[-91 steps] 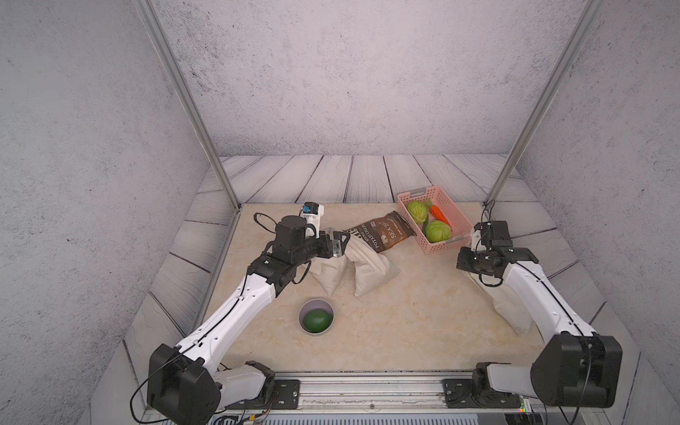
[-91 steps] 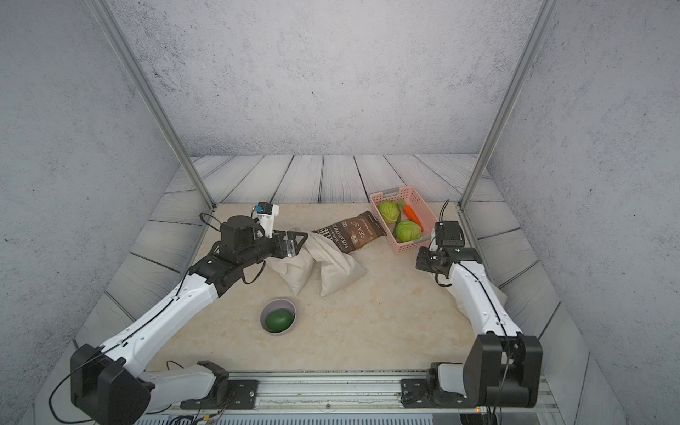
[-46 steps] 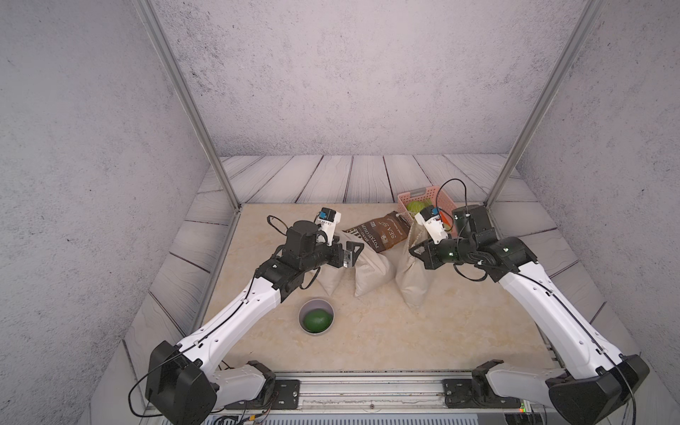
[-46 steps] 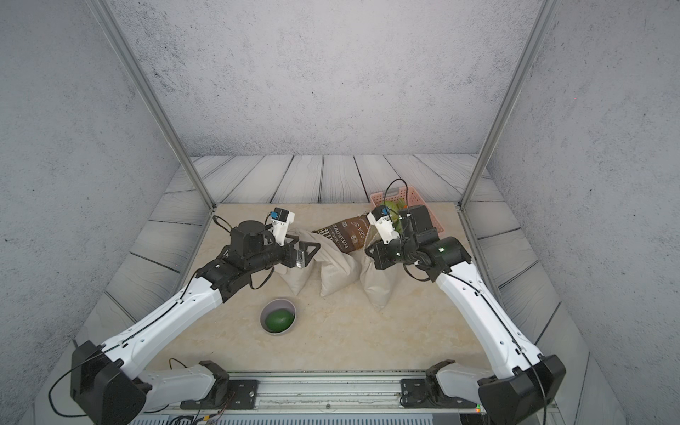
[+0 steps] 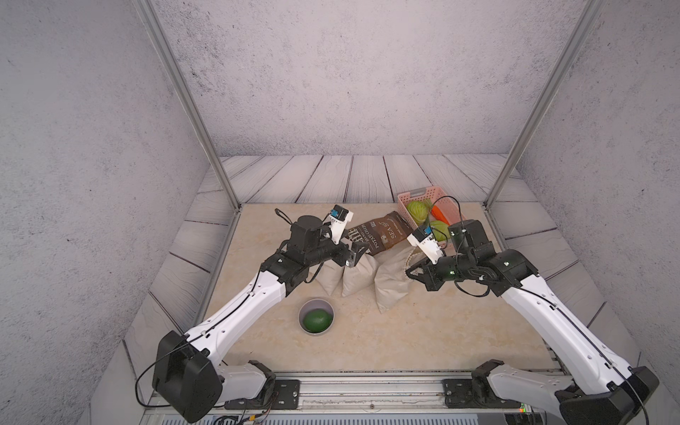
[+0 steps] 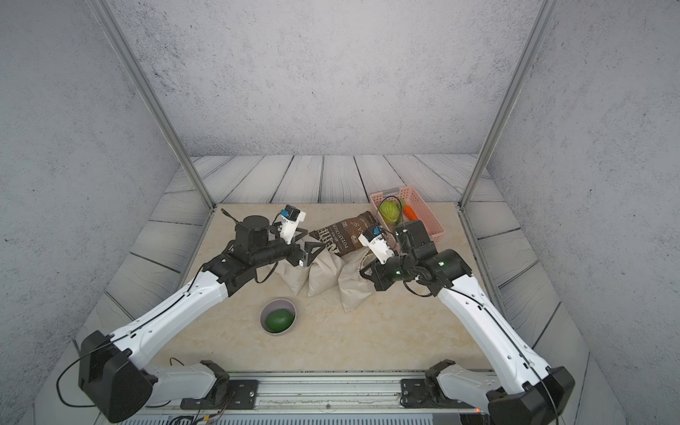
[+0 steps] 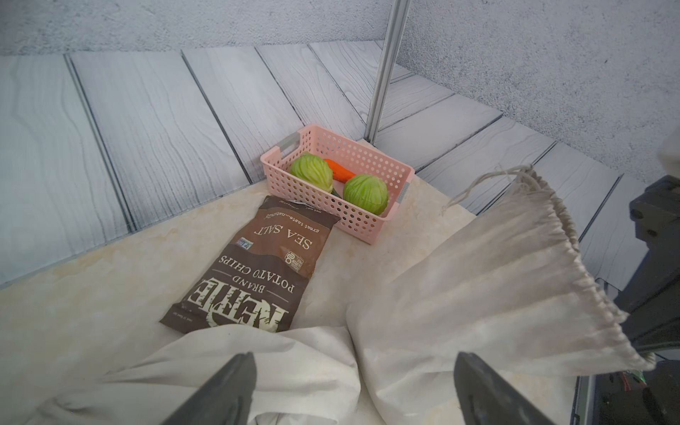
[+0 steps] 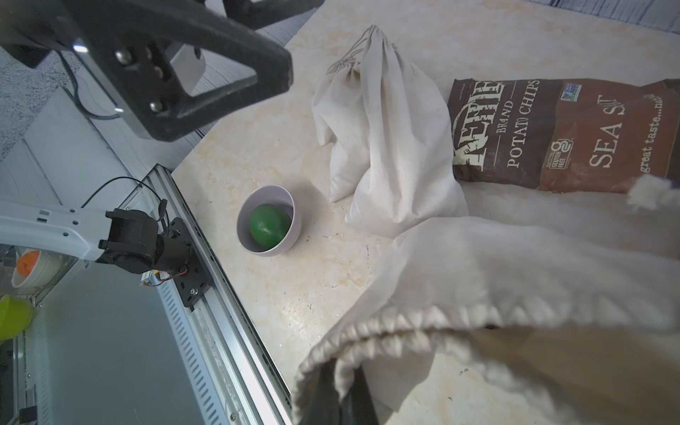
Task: Close the soil bag
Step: Move the soil bag to the center of the board.
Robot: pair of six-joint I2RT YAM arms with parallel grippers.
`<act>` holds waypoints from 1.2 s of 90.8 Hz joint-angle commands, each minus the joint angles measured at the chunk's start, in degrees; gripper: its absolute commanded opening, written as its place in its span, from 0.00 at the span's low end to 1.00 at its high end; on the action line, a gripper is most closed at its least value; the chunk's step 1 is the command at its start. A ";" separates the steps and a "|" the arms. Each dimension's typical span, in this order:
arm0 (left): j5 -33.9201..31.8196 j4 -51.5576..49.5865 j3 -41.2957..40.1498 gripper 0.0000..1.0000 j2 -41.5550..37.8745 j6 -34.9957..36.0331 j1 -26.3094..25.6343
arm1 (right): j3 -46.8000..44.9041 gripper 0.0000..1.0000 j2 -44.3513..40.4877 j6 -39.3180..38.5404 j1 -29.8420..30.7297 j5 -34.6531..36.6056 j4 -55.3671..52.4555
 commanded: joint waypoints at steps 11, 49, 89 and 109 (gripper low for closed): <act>5.95 10.77 -3.78 0.96 -1.05 2.17 -5.80 | 0.01 0.00 -0.67 8.96 0.16 4.32 10.48; -8.79 15.87 -2.30 0.99 6.24 4.89 -12.85 | 5.59 0.00 6.88 17.98 3.01 6.22 18.77; -14.84 15.24 -6.47 0.00 2.35 9.53 -8.42 | 10.40 0.46 7.11 13.43 0.68 5.87 18.09; -2.60 6.91 -2.49 0.00 2.05 15.00 -1.83 | 10.82 0.66 6.35 9.16 -8.05 2.54 17.67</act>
